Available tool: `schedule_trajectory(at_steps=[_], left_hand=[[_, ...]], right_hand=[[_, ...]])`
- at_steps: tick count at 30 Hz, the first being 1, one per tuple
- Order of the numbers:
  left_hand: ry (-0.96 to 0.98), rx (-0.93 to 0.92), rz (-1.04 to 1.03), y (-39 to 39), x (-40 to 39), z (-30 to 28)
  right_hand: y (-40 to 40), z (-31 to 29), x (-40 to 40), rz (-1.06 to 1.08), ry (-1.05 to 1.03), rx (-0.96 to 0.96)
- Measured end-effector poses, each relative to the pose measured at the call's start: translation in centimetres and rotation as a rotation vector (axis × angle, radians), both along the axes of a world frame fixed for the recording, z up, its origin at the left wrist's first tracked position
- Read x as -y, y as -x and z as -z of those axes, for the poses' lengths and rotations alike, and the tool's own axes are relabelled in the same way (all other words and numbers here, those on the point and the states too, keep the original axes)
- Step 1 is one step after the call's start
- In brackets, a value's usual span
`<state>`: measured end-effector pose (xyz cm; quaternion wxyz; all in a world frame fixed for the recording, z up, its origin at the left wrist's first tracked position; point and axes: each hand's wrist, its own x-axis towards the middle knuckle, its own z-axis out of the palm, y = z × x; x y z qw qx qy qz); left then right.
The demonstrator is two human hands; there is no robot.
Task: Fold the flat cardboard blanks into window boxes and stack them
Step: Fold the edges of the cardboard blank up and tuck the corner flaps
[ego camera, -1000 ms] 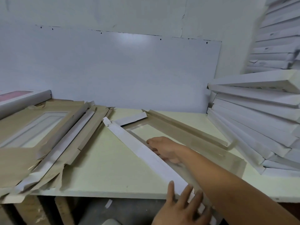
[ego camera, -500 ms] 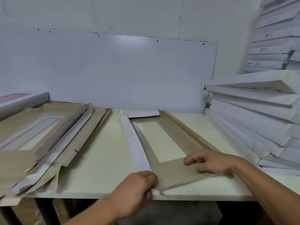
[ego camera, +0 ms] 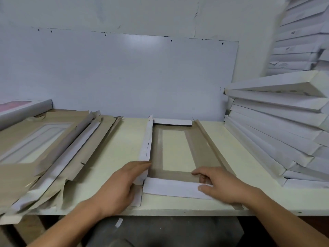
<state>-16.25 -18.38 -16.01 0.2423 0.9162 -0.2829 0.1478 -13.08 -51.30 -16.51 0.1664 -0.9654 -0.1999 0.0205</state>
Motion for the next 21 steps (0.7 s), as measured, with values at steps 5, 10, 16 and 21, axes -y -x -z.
schedule_trajectory(at_steps=[5, 10, 16, 21], left_hand=[[-0.184, 0.115, 0.191, 1.7, 4.2, 1.5], [-0.394, 0.130, 0.062, 0.9, 6.1, 2.5], [-0.466, 0.187, -0.026, 0.1, 4.1, 2.3], [-0.261, 0.029, -0.185, -0.8, 4.4, 1.7]], right_hand=[[1.0, 1.4, -2.7, -0.097, -0.008, 0.156], [2.1, 2.9, -3.9, -0.098, 0.137, 0.272], [3.4, 3.1, -2.0, -0.058, 0.247, 0.284], [2.8, 1.9, -1.8, 0.043, 0.124, 0.206]])
